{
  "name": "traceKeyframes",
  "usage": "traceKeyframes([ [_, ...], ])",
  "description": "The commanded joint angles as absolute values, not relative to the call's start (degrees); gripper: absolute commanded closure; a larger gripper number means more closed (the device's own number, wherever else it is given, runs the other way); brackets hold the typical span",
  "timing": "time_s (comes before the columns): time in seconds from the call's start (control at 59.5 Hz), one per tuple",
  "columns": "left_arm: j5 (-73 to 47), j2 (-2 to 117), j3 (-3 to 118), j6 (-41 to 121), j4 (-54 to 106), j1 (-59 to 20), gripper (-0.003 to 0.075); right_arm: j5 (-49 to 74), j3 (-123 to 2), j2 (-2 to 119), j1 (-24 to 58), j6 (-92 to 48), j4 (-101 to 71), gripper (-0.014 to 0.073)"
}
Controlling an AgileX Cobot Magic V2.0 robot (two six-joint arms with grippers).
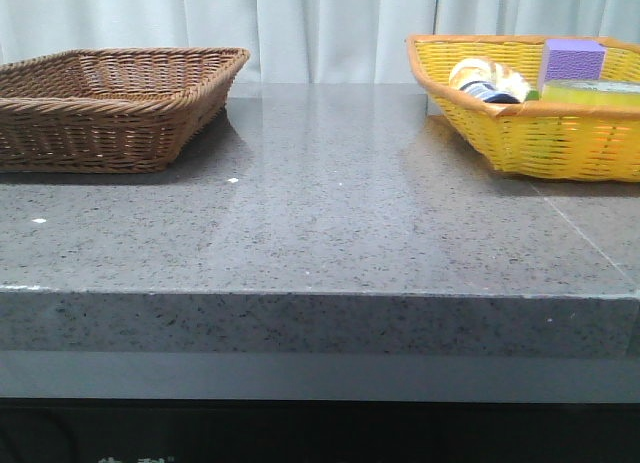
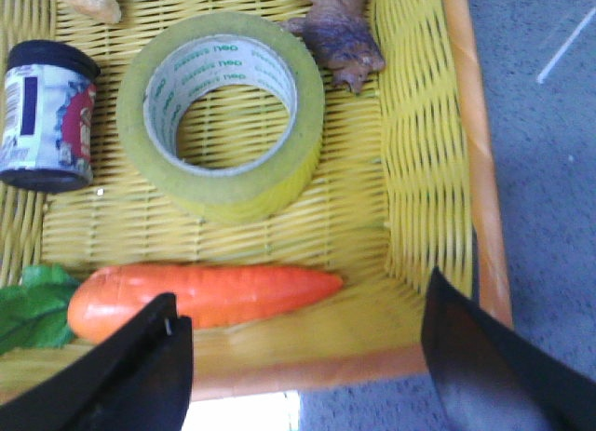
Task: Transfer tape with both arms
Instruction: 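Move the right gripper over the yellow tape roll in the yellow basket, then close the right gripper inside the tape roll and lift it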
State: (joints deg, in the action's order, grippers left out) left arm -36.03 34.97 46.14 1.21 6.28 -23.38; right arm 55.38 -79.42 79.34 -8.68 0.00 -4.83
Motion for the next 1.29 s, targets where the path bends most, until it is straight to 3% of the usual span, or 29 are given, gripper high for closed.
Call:
traceKeyframes([
  [0.0, -31.37, 35.46, 47.97, 1.09, 6.89, -23.92, 0.0230, 55.21, -85.83, 82.45, -9.01, -0.47, -6.06, 0.0055],
  [0.488, -31.61, 35.46, 47.97, 1.09, 7.52, -23.92, 0.0230, 63.96, -106.11, 104.76, -9.99, 2.13, -8.86, 0.0055],
  [0.891, -32.37, 35.46, 47.97, 1.09, 7.87, -23.92, 0.0230, 63.79, -108.19, 111.92, -10.12, 2.61, -11.99, 0.0060],
  [1.16, -33.56, 35.46, 47.97, 1.09, 7.96, -23.92, 0.0230, 63.84, -108.19, 112.91, -10.12, 2.61, -13.11, 0.0344],
  [1.278, -33.57, 35.46, 47.97, 1.09, 7.96, -23.92, 0.0230, 63.96, -108.31, 112.53, -10.12, 2.61, -13.11, 0.0421],
])
